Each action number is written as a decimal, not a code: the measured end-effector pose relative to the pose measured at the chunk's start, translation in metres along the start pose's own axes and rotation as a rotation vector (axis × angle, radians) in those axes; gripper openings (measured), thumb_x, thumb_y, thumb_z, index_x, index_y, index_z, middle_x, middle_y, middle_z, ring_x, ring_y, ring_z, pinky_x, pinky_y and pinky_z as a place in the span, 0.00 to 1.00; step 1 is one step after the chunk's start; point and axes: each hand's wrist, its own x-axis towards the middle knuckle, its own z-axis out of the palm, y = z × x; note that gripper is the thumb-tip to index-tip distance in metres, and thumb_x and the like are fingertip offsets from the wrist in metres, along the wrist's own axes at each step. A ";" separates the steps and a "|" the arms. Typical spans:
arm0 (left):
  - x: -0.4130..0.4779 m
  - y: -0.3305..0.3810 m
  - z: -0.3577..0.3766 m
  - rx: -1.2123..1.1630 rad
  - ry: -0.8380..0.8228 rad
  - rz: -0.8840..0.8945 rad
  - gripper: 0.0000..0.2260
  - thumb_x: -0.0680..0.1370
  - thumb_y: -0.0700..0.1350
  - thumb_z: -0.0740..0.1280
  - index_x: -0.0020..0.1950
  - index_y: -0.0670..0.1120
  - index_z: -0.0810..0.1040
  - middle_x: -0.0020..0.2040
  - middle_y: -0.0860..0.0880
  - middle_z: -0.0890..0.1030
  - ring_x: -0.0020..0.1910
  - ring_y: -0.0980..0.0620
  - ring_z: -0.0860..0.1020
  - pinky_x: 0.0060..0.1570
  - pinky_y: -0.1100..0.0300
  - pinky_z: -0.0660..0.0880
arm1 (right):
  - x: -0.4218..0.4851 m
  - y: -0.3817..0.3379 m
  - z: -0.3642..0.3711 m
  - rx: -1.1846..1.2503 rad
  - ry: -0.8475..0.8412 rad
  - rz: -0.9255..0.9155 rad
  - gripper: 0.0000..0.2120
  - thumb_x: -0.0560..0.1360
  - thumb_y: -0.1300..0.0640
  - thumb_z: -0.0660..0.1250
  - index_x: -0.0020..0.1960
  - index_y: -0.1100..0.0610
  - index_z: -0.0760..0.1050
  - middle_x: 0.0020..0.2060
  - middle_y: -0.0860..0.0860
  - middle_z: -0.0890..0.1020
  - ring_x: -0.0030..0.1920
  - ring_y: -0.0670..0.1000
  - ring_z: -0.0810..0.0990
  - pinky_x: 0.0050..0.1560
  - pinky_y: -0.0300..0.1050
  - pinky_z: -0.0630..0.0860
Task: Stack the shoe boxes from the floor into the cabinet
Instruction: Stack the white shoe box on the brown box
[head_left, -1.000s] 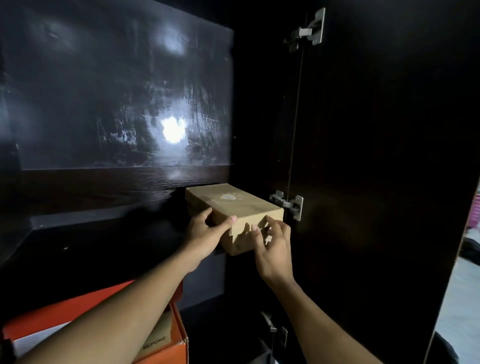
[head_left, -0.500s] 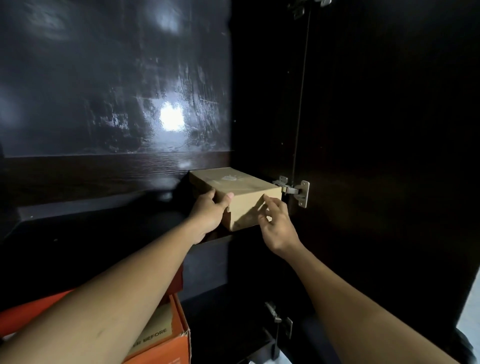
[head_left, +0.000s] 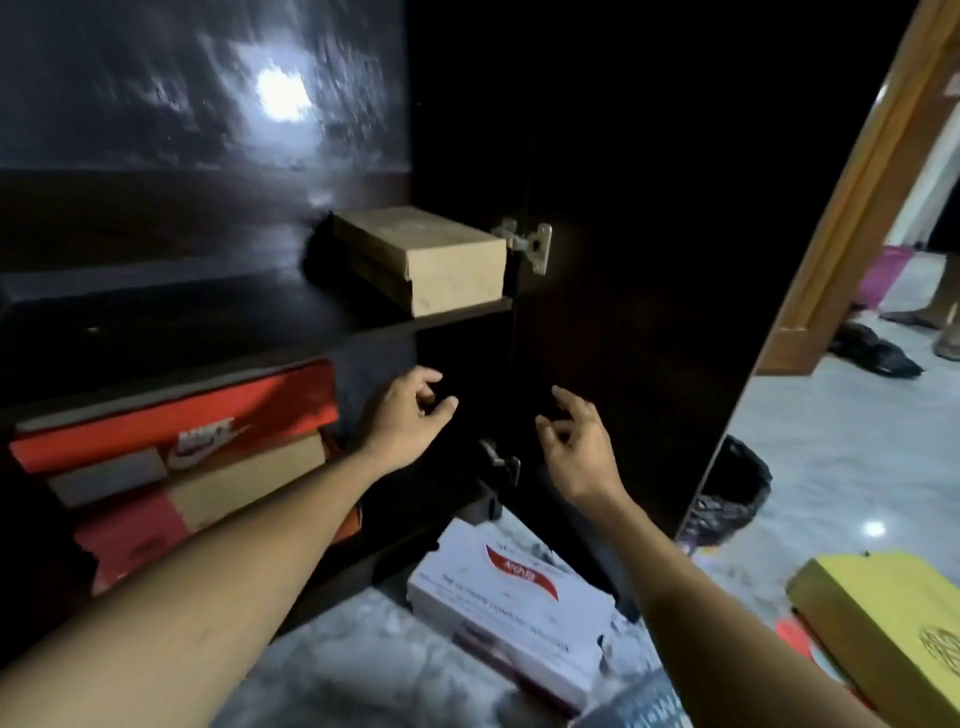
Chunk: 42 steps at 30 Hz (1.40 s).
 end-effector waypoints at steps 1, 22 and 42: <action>-0.020 -0.013 0.013 0.012 -0.064 -0.051 0.15 0.74 0.47 0.74 0.59 0.45 0.79 0.44 0.48 0.80 0.42 0.48 0.80 0.46 0.57 0.76 | -0.023 0.019 -0.001 -0.010 -0.008 0.066 0.24 0.81 0.54 0.65 0.75 0.54 0.66 0.67 0.53 0.71 0.61 0.53 0.79 0.62 0.52 0.78; -0.172 -0.212 0.172 -0.085 -0.587 -0.390 0.56 0.53 0.56 0.85 0.76 0.53 0.61 0.66 0.53 0.76 0.65 0.53 0.74 0.60 0.52 0.75 | -0.214 0.230 0.022 -0.689 -0.358 0.600 0.68 0.54 0.13 0.55 0.81 0.54 0.45 0.80 0.52 0.55 0.81 0.52 0.47 0.70 0.64 0.25; -0.160 -0.136 0.096 -0.288 -0.416 -0.414 0.67 0.44 0.61 0.85 0.78 0.47 0.60 0.65 0.56 0.77 0.65 0.60 0.74 0.66 0.60 0.71 | -0.201 0.180 0.005 0.011 -0.075 0.490 0.48 0.49 0.32 0.83 0.65 0.39 0.67 0.59 0.42 0.79 0.58 0.43 0.80 0.57 0.54 0.80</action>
